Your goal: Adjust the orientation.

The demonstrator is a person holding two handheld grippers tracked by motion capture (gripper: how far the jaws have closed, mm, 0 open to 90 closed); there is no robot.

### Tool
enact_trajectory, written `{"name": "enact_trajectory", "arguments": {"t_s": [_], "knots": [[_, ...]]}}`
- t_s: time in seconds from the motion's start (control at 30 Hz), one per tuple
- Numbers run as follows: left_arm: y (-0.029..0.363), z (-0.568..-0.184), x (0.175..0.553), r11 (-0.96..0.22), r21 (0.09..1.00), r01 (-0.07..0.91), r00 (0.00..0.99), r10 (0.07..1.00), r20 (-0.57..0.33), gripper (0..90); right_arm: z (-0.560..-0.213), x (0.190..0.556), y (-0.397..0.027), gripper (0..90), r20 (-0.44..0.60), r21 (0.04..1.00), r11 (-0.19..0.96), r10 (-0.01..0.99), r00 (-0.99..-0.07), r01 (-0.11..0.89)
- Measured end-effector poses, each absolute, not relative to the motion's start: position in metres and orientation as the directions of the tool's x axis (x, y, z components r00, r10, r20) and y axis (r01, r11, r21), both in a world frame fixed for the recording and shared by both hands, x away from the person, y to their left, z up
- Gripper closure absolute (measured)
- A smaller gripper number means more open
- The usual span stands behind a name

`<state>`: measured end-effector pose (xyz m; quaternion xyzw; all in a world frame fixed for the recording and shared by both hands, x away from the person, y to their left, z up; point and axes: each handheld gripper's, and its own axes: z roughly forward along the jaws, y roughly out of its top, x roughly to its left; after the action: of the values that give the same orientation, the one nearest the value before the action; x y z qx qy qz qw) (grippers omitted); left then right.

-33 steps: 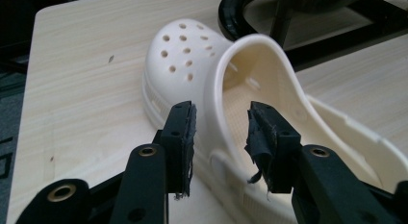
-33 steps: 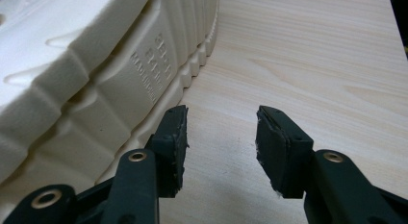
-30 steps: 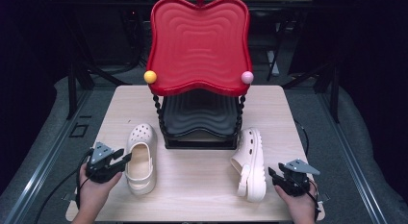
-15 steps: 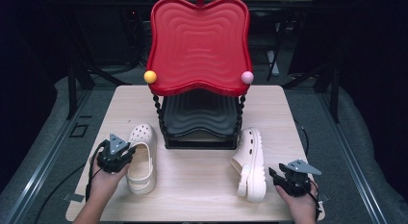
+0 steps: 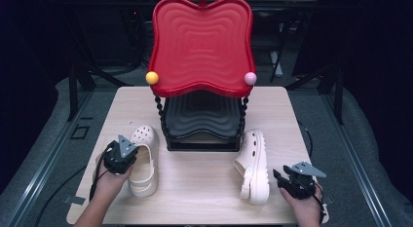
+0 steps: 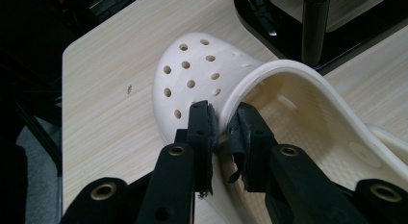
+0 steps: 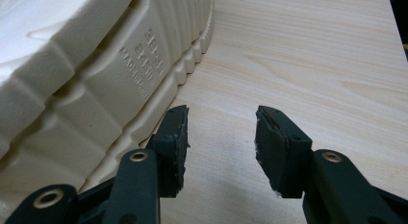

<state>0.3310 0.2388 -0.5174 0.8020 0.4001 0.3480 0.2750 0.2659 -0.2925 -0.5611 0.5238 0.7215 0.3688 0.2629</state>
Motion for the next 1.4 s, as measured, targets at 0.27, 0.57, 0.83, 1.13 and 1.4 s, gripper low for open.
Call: {"name": "enact_trajectory", "arguments": {"t_s": [0.27,0.57,0.83,1.13,1.4], "knots": [[0.245,-0.511,0.32,-0.542,0.724,0.426,0.441,0.823,0.357,82.1,-0.562,0.266,-0.293,54.4,0.013,0.808,0.173,0.951,-0.31,0.564],[0.251,-0.507,0.287,-0.543,0.739,0.399,0.484,0.809,0.333,82.2,-0.561,0.265,-0.293,54.1,0.019,0.809,0.166,0.951,-0.308,0.563],[0.239,-0.509,0.258,-0.567,0.734,0.374,0.546,0.774,0.32,82.3,-0.562,0.265,-0.292,54.0,0.023,0.807,0.165,0.95,-0.31,0.567],[0.209,-0.507,0.244,-0.584,0.738,0.337,0.609,0.733,0.303,82.4,-0.562,0.265,-0.294,53.9,0.028,0.807,0.162,0.95,-0.31,0.569],[0.177,-0.507,0.249,-0.59,0.741,0.322,0.643,0.711,0.286,82.3,-0.562,0.265,-0.294,53.7,0.032,0.81,0.153,0.952,-0.303,0.566]]}}
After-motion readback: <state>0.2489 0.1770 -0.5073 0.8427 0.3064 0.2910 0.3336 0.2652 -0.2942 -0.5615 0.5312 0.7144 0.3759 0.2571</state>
